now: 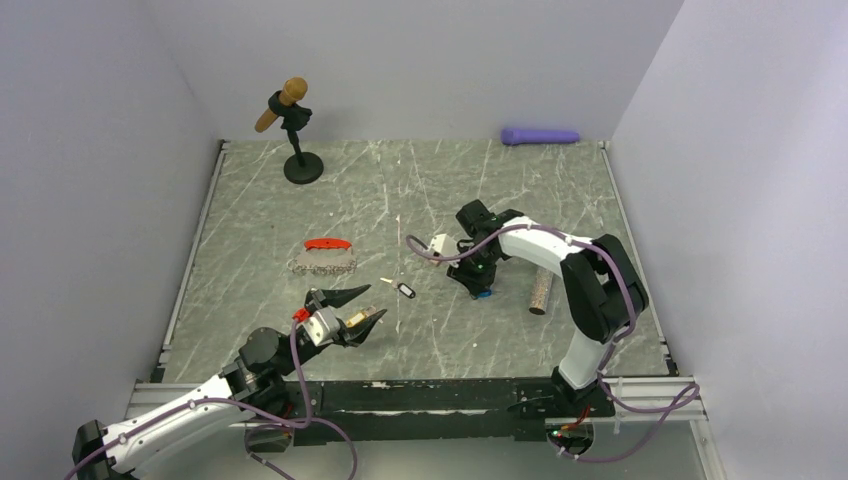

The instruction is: Put the keys on the keyring

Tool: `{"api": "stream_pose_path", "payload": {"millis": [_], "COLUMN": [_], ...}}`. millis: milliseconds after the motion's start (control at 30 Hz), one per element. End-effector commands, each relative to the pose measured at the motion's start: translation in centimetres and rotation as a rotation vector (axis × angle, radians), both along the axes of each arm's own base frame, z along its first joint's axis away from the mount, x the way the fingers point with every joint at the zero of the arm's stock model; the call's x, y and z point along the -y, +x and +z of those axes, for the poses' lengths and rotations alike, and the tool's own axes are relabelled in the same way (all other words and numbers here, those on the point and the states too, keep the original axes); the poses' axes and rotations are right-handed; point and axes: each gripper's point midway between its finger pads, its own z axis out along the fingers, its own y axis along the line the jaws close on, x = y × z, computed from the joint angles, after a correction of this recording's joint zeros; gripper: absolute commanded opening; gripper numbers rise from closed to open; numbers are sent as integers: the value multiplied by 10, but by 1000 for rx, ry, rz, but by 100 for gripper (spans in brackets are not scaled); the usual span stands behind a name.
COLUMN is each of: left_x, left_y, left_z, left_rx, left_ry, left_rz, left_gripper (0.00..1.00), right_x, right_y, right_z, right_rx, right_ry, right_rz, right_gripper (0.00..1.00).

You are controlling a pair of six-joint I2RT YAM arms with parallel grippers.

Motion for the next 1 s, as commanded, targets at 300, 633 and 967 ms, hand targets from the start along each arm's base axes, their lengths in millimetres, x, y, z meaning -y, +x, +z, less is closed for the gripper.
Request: {"api": "stream_pose_path", "payload": {"millis": [300,633,967], "left_x": [-9,-31,-61], "left_y": [16,63,121], "left_z": [19,7,-8], "left_rx": [-113,-472,-816], "left_ry": [-20,103,123], "left_rz": [105,352,451], "left_gripper": [75,99,100], "right_x": [-6,-12,-7], "right_y": [27,11,-6], "right_z": [72,129,141], "right_rx": [103,106,155], "right_ry": [259,603,783], "right_rz": [-73,-63,-19], "right_gripper": [35,42,46]}}
